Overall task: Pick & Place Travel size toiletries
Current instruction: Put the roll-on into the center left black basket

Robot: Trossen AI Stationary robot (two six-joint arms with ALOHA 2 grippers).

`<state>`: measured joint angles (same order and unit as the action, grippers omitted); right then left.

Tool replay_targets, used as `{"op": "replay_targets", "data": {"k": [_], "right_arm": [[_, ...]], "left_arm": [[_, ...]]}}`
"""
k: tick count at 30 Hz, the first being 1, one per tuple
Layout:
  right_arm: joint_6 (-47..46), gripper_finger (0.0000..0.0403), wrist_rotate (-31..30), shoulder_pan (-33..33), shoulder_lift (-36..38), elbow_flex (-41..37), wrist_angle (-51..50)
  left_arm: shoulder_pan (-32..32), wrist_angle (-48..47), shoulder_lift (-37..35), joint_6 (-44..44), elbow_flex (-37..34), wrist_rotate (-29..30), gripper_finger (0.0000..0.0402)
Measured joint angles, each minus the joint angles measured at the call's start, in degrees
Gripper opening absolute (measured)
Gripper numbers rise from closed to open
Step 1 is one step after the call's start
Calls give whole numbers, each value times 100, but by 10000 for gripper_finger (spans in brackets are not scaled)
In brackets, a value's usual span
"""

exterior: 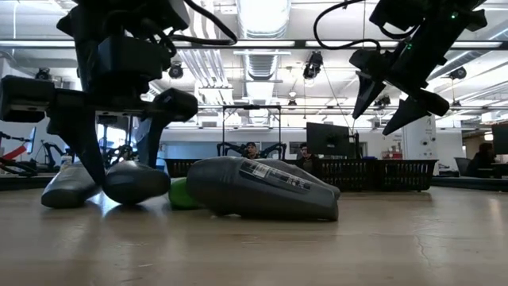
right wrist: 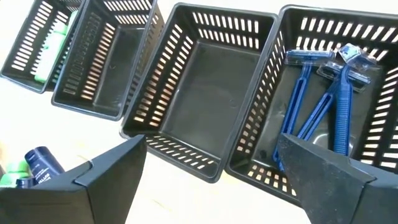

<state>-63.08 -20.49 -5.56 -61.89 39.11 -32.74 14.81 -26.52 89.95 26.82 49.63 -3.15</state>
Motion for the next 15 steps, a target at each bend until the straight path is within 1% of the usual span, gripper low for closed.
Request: {"op": "replay_targets", "data": {"k": [2,9,15], "right_arm": [[1,357,0,0,0,0,1],[1,350,0,0,0,0,1],[6,363,0,0,0,0,1]], "left_arm": [[0,55,2,-107,-9,-92,230],[2,128,61,-366,-11,-108,230],[3,115,61,-529,-11,-26,232]]}}
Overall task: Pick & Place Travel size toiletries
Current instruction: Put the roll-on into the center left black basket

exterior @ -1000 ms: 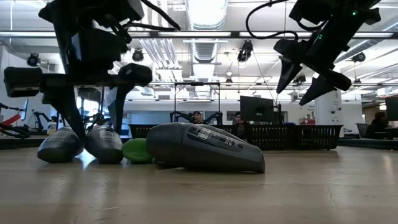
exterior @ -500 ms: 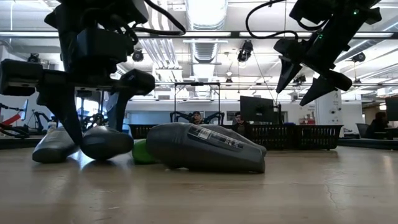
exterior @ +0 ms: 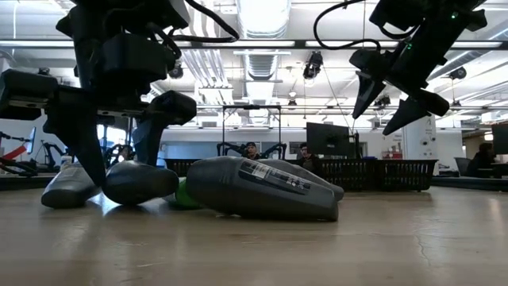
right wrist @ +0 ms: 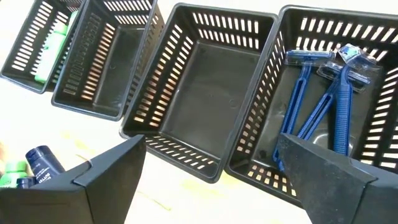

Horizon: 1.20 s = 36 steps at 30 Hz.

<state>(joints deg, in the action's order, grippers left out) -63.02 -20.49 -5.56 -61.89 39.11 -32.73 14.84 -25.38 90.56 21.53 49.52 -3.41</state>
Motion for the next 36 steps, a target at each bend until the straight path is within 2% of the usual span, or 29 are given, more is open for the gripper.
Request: {"op": "replay_targets", "data": {"k": [8,11,16,28,32,36], "right_arm": [[50,366,0,0,-2,-2,-3],[67,366,0,-2,-4,-2,-4],[111,366,-2,-2,-4,-2,-7],[112,365,-2,-2,-4,-7,-78],[111,365,-2,-2,-4,-9,-151],[109,363,-2,-2,-4,-12,-153]], "left_arm": [[8,-350,22,-188,189,487,295],[14,-438,22,-42,198,473,313],[33,-345,38,163,126,205,318],[126,22,442,172,162,-104,309],[147,-27,458,158,227,-111,282],[147,-5,396,100,316,-107,238]]}}
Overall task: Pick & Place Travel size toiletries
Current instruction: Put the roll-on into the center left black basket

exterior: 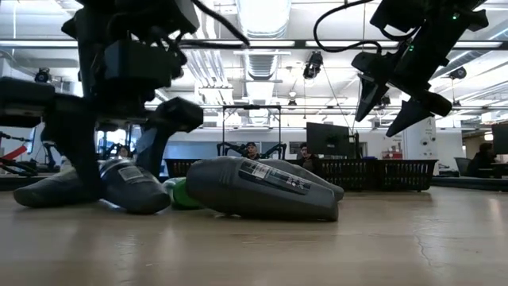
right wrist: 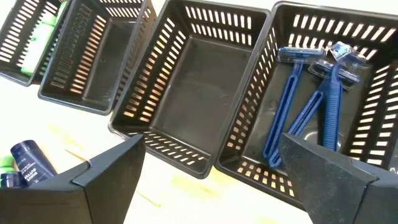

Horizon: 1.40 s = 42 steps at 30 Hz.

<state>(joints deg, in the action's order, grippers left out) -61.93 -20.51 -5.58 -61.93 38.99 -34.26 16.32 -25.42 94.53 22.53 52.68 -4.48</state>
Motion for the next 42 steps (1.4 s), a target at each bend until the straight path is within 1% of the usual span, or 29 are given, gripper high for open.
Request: {"op": "replay_targets", "data": {"k": [3,6,8,11,14,17,19,21,27,29,33,35,38,42], "right_arm": [[0,358,0,0,0,-1,2],[0,350,38,0,0,-1,22],[29,344,273,2,0,-1,82],[84,332,782,11,0,-1,230],[71,324,1296,65,0,-1,627],[-80,319,1744,174,-17,-1,1287],[-325,318,1834,270,-76,-1,1745],[-554,319,1856,370,-169,-1,2157],[-1105,339,1905,720,-800,-1,3571],[-1262,346,1904,809,-1112,-1,4072],[-1434,356,1873,885,-1776,52,5090],[-1473,358,1862,885,-2062,176,5466],[-1484,358,1917,885,-2444,444,5633],[-1312,350,2057,907,-2813,880,5616]], "left_arm": [[-2,-10,-7,-24,43,-1,211],[-2,-42,-21,-195,78,-1,210],[-2,-192,-76,-339,95,8,210],[-2,-558,-258,-601,136,185,210],[-11,-837,-549,-951,143,227,210],[-11,-905,-896,-1396,143,312,210],[-11,-854,-1140,-1745,143,545,210],[-11,-773,-1366,-2058,142,907,210],[-36,-175,-1783,-2964,141,2512,210],[-97,89,-1791,-3177,143,2822,210],[-237,398,-1743,-3750,141,2945,210],[-245,459,-1704,-3851,141,2994,210],[-236,678,-1697,-3827,141,3110,210],[-238,847,-1699,-3762,141,3120,210]]}}
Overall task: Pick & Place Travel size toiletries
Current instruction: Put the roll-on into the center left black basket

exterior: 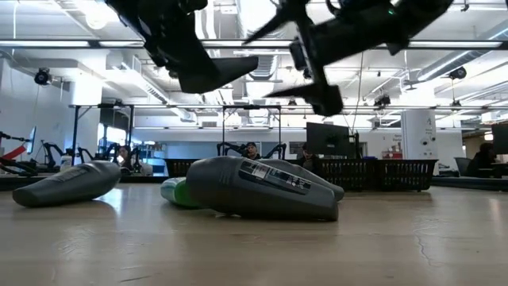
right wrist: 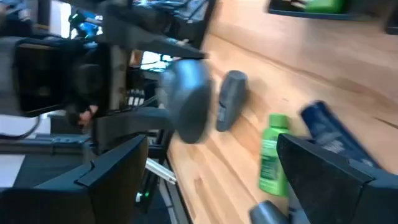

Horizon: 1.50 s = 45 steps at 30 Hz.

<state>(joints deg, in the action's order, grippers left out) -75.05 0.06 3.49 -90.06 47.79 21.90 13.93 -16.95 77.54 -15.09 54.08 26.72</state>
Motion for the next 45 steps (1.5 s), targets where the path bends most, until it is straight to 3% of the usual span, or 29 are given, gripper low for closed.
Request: {"op": "replay_targets", "data": {"k": [7,12,16,20,23,28,32,41,45], "right_arm": [[263,334,-5,0,-247,572,-352],[282,336,-341,2,-17,668,-1546],[202,353,-978,54,434,562,-2288],[147,364,-1547,123,993,541,-3044],[21,364,-2015,196,1411,538,-3601],[5,359,-2494,271,1960,536,-4325],[0,361,-2726,288,2154,533,-4645],[4,359,-2728,355,2205,533,-4819],[5,355,-2726,459,2194,531,-4921]], "left_arm": [[-2,-37,1,-40,-1,-2,210],[-75,-323,1,-625,-43,42,210],[-255,-259,2,-2020,-244,26,210],[-704,994,50,-3697,-565,-334,210],[-1082,1665,297,-4359,-627,-678,210],[-1601,2387,890,-5507,-485,-721,210],[-1951,2387,1519,-6228,-172,-637,210],[-2188,1920,2571,-6376,883,-889,211],[-2188,1381,2647,-6021,1313,-675,248]]}}
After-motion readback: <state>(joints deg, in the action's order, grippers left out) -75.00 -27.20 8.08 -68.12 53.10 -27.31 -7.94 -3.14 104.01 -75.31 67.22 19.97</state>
